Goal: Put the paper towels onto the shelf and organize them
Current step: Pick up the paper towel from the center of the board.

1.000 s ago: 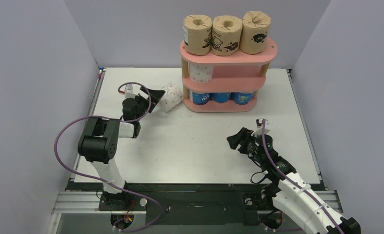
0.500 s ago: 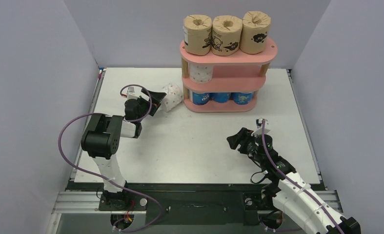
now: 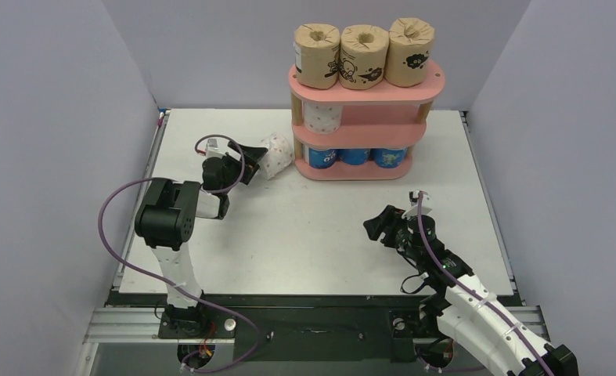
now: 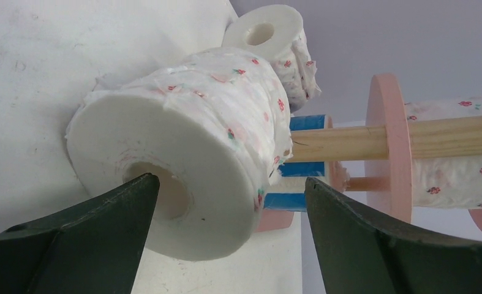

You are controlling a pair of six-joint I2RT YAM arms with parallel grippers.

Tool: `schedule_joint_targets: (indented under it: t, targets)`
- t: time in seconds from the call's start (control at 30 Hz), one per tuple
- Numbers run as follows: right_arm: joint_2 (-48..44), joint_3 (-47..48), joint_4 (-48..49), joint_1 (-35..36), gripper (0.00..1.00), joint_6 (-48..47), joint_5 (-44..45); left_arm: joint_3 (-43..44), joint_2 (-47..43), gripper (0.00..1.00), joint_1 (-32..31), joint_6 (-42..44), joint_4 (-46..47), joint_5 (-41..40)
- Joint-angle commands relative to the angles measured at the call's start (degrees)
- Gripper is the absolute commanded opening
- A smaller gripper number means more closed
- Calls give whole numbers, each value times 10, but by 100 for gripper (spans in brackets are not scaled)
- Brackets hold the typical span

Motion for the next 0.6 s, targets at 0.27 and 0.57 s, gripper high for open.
schedule_joint_targets:
  t: [0.27,0.57]
  targets:
    - [10,10,35,-4,61,-9,12,36,34,63,-5,-14,72,1]
    - [13,12,39,-4,61,-7,11,6,3,33,1,-9,92,2]
